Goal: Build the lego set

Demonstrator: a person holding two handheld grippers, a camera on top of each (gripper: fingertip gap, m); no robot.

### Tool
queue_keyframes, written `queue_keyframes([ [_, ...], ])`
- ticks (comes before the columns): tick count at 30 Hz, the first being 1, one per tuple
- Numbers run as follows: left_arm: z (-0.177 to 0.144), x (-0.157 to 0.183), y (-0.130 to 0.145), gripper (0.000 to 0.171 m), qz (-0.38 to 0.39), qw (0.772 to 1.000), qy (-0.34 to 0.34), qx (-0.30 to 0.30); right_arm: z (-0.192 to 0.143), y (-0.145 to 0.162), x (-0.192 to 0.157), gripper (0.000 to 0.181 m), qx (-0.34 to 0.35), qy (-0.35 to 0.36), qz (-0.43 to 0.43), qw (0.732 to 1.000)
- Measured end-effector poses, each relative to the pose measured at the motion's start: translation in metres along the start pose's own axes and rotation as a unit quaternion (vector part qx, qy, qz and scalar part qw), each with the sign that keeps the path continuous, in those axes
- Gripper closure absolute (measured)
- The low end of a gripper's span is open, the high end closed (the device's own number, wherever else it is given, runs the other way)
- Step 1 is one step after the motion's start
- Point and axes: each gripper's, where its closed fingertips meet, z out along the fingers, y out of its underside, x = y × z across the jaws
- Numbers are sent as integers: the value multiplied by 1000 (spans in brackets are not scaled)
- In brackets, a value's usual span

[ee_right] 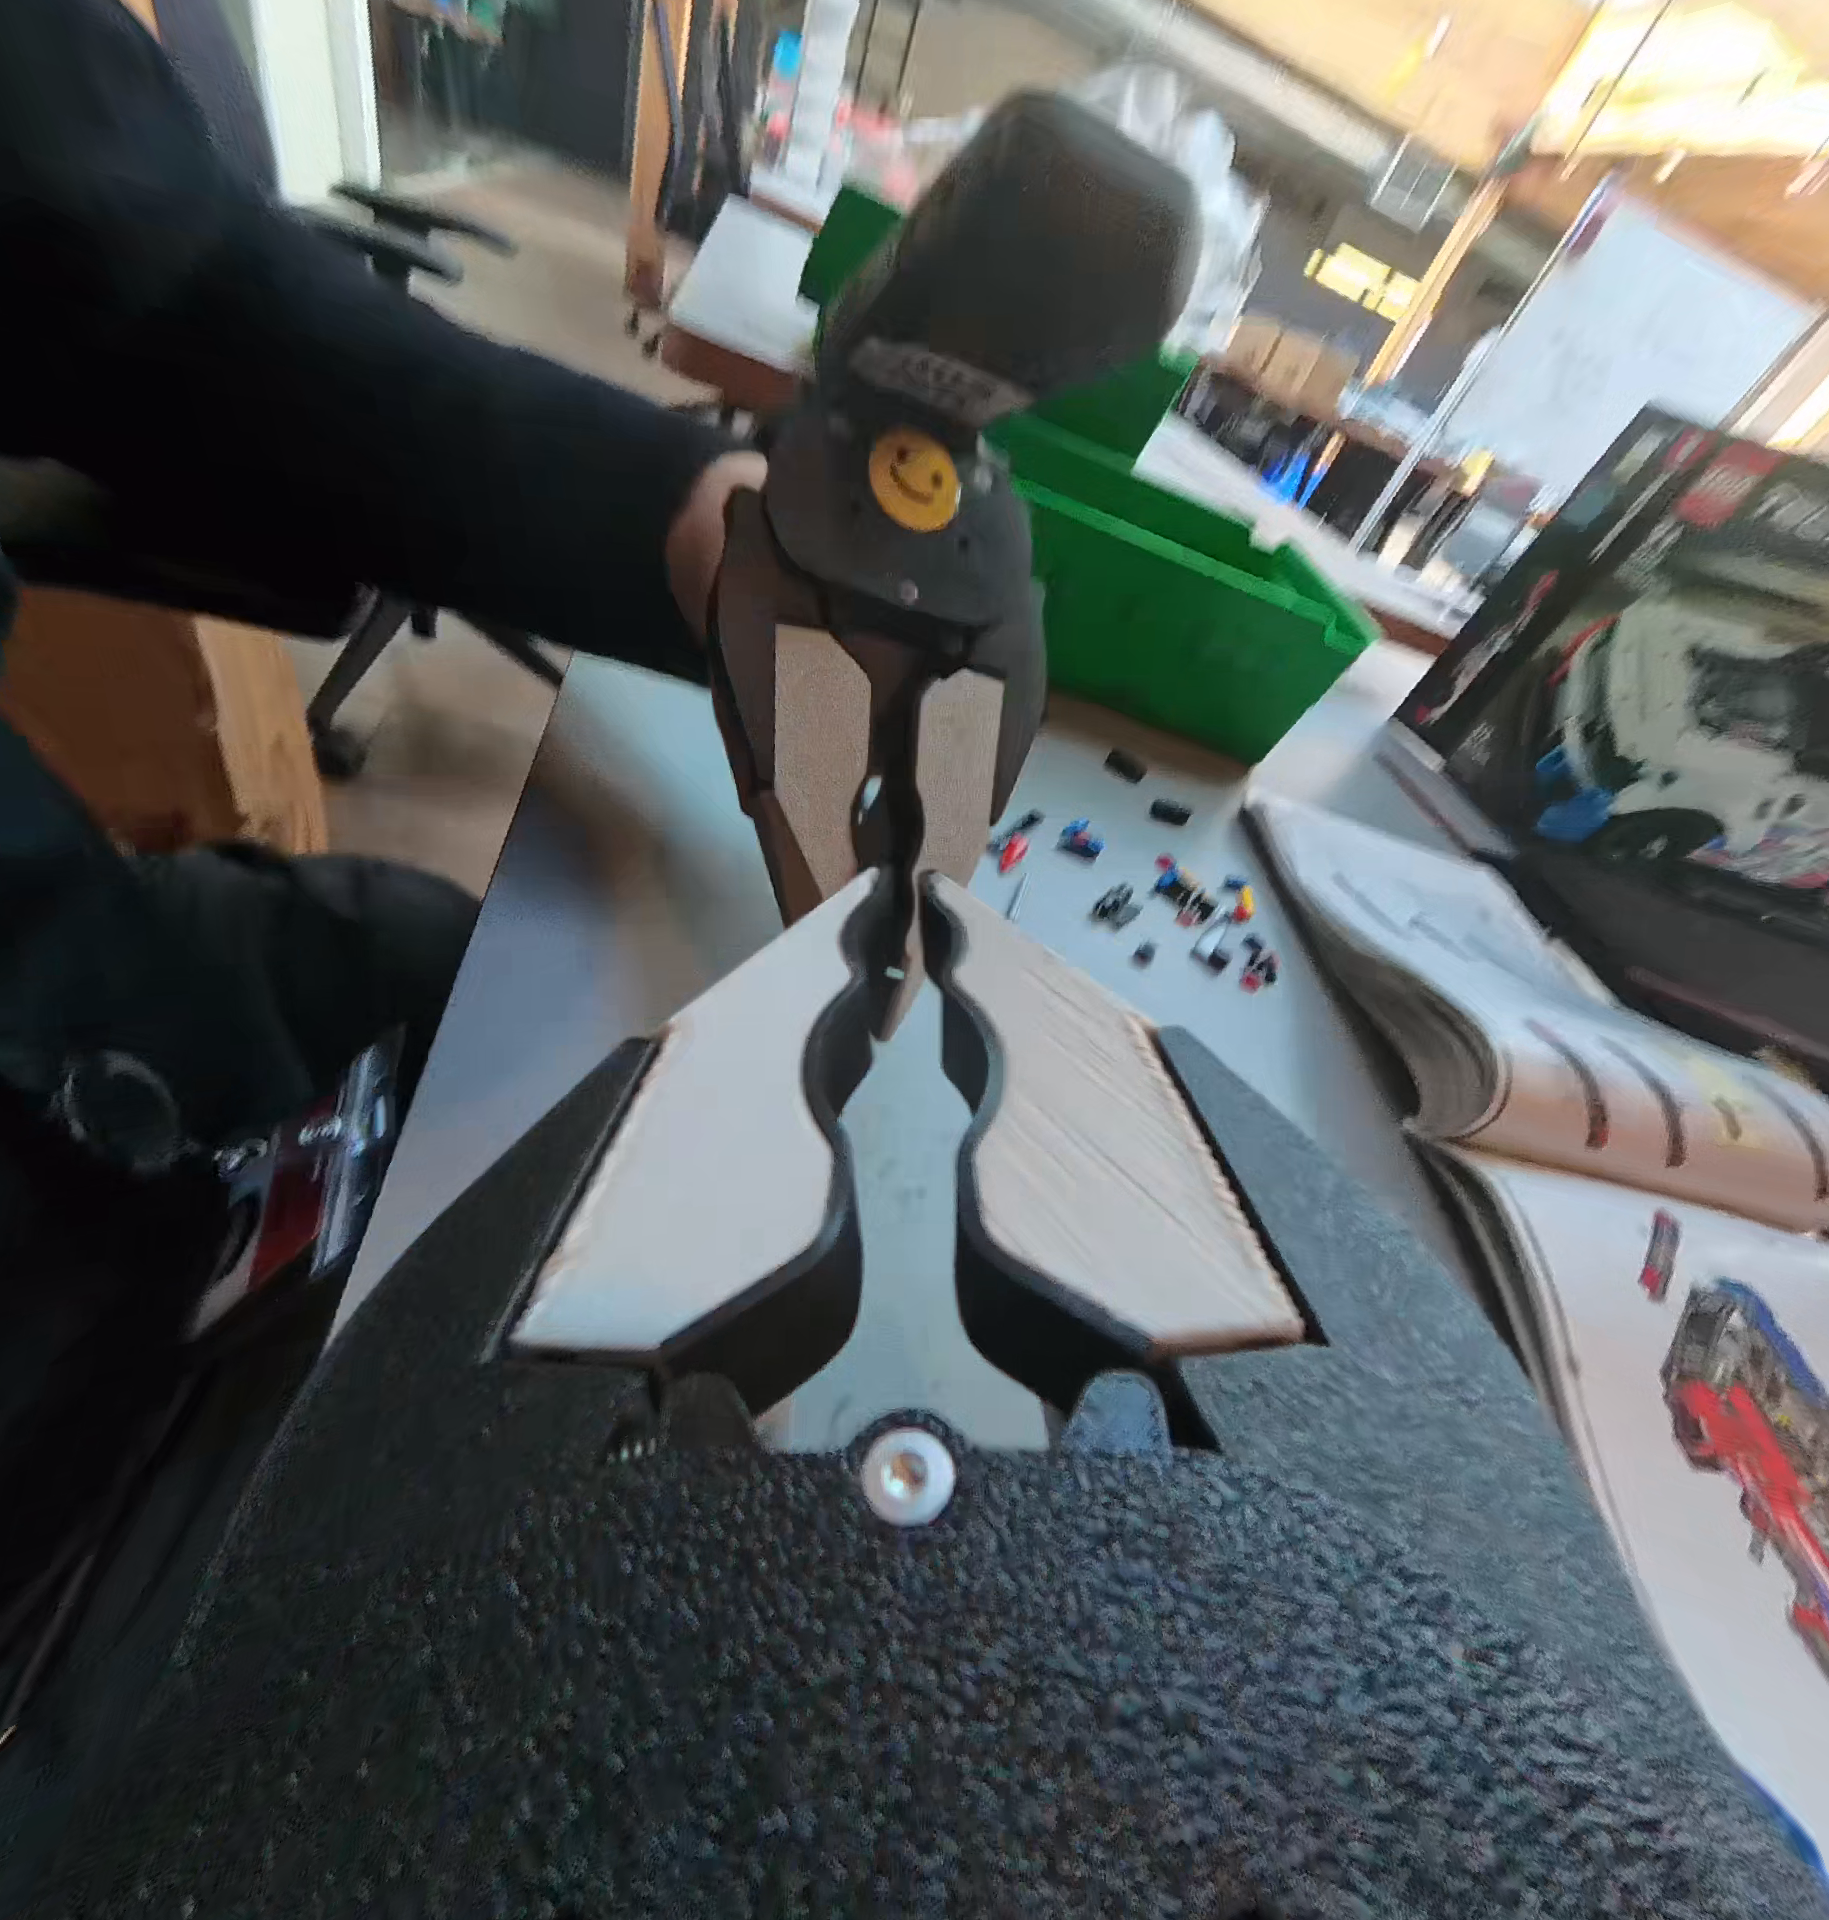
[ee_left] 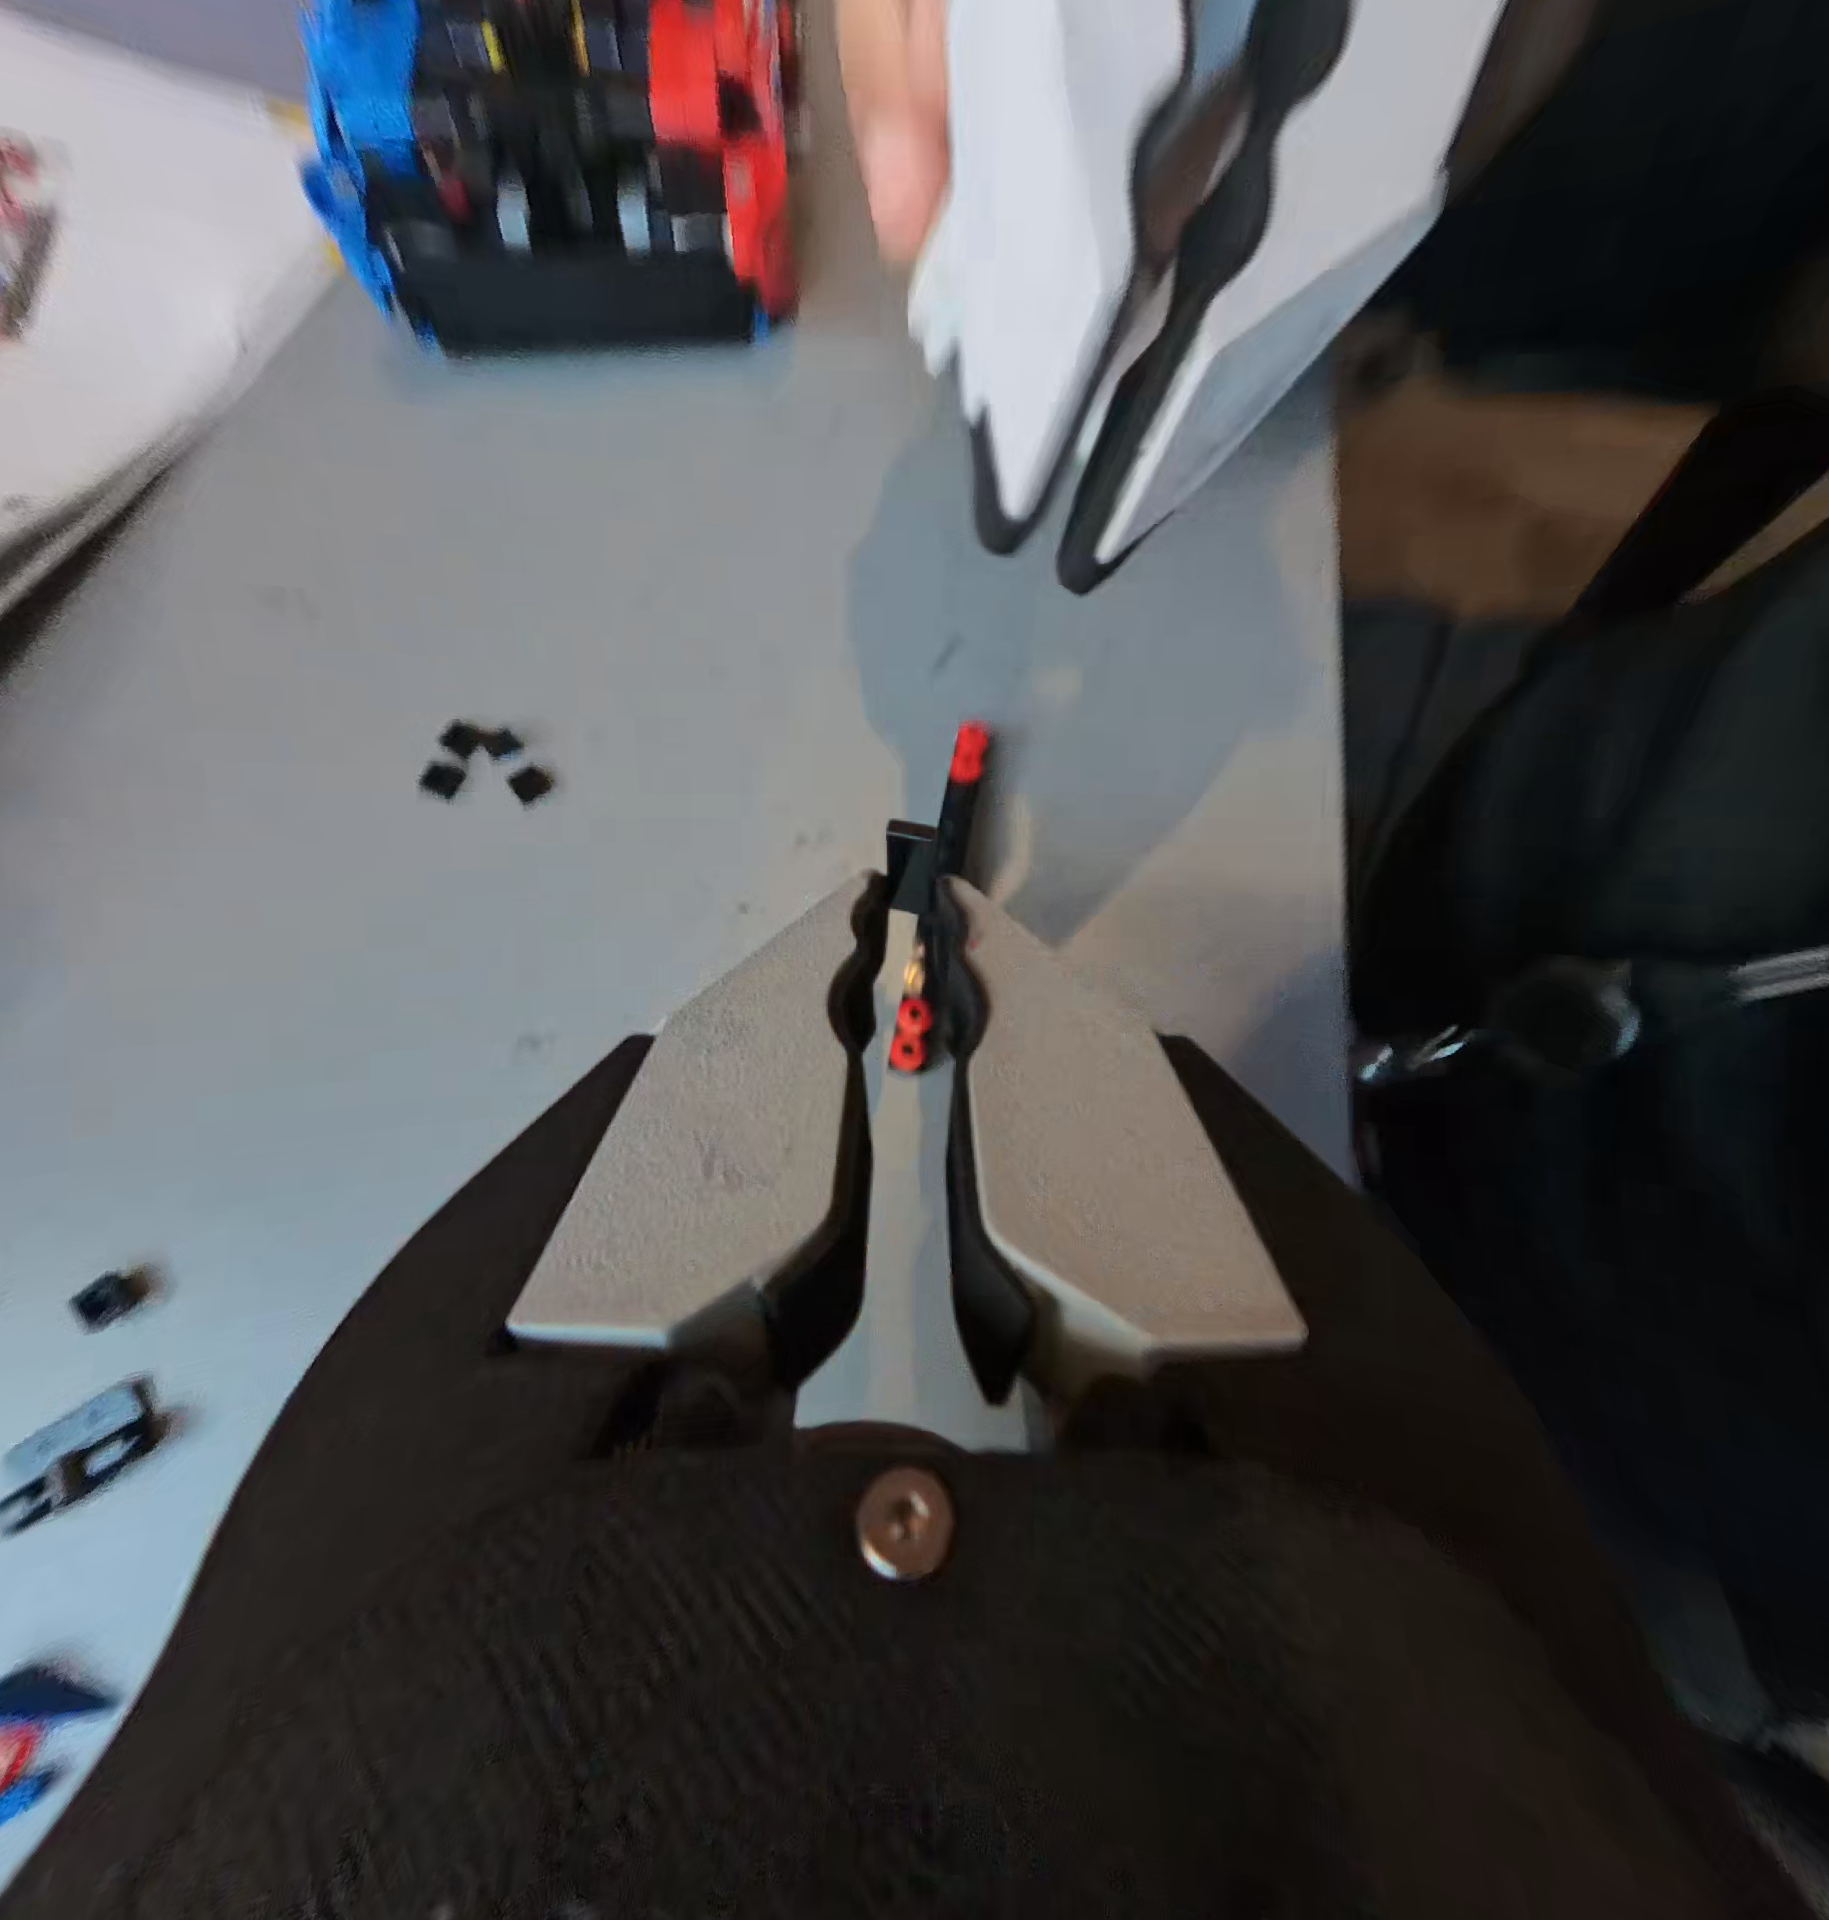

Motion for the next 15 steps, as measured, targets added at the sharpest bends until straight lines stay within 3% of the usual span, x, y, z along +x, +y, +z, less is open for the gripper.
queue_keyframes([
  [2, 6, 0, 9, 167, 27, 998, -24, -53, 5, 15, -4, 165, -67, -23, 23, 997],
  [7, 12, 4, 17, 167, 80, 988, -58, -121, 21, 37, -17, 170, -156, -55, 17, 986],
  [15, 7, 6, 14, 166, 96, 984, -77, -127, 26, 54, -21, 174, -205, -57, 6, 977],
])
